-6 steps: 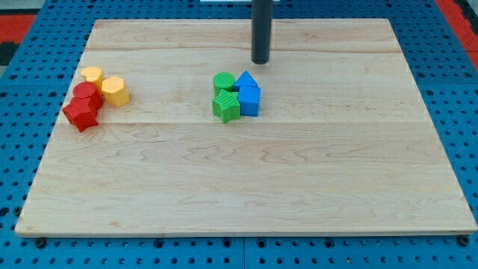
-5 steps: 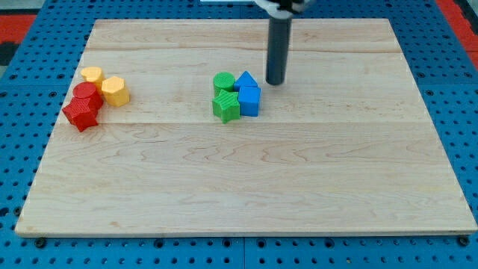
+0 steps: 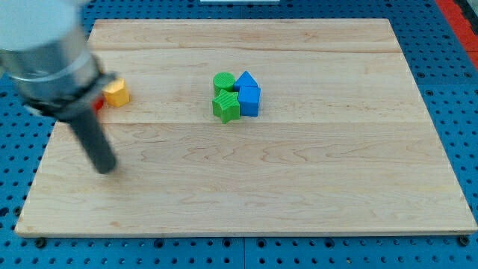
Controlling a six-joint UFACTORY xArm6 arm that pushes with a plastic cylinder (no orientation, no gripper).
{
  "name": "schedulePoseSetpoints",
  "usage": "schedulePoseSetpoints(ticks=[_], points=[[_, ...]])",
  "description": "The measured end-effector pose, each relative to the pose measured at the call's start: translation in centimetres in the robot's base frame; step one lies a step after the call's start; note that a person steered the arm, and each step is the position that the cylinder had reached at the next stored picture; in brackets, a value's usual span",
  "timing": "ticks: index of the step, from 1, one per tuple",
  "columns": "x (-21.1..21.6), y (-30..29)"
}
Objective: Separate the red blocks from the yellow blocks
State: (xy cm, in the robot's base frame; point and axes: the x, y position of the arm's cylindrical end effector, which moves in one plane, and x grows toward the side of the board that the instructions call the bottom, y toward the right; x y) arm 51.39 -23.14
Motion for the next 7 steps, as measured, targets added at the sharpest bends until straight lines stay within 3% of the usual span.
schedulePoseSetpoints(ticks=[1,3,4,7], points=[[-2.1,-7.2],[-3.0,-7.3],[-7.3,-7.0],[-10.4,-6.6]])
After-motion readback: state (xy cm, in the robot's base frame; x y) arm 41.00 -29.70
